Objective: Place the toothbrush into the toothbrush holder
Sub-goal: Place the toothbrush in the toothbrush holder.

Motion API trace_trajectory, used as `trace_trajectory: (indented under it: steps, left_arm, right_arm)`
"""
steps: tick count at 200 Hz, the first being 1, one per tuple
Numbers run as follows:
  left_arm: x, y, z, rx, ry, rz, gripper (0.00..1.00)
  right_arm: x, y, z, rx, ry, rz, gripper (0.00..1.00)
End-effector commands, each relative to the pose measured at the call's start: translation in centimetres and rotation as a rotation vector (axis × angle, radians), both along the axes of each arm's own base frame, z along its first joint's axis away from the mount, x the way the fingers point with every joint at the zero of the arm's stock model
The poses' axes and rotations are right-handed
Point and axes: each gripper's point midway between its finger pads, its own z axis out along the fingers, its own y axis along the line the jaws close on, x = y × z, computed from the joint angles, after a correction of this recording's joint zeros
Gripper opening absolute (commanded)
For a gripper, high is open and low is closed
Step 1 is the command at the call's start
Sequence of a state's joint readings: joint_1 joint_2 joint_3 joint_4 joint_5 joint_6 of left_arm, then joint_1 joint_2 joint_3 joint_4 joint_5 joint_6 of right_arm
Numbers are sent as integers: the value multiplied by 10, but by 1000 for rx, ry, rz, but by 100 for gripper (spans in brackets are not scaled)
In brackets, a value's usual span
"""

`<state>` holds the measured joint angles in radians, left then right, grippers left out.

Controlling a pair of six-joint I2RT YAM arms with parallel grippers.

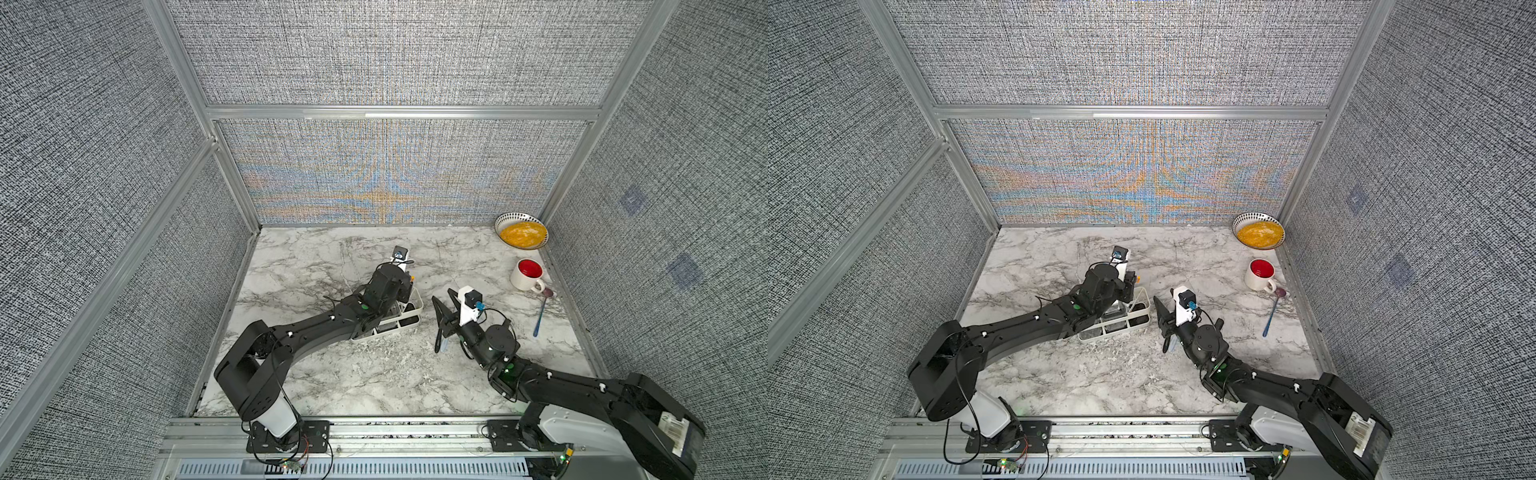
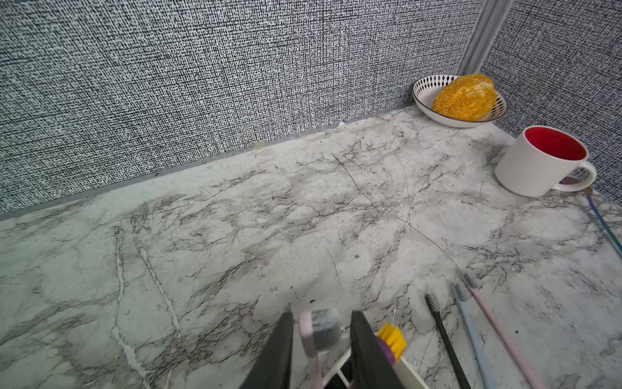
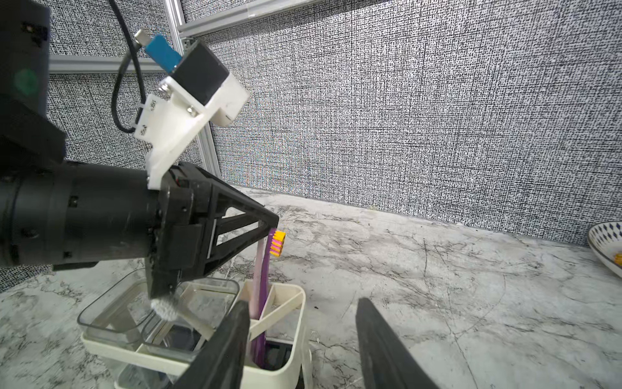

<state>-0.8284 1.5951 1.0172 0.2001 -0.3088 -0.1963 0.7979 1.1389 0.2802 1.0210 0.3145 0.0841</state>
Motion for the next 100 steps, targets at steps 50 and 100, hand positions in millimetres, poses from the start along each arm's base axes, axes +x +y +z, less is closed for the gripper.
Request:
trace_trajectory:
  steps: [50, 100]
  left_arm:
    - [-9, 11, -4, 79, 66, -5, 50]
    - [-8, 10, 2, 78, 66, 0, 64]
  right_arm:
    - [0, -11, 11, -1, -4, -49, 55]
    - [-1, -21, 15, -6, 7, -85, 56]
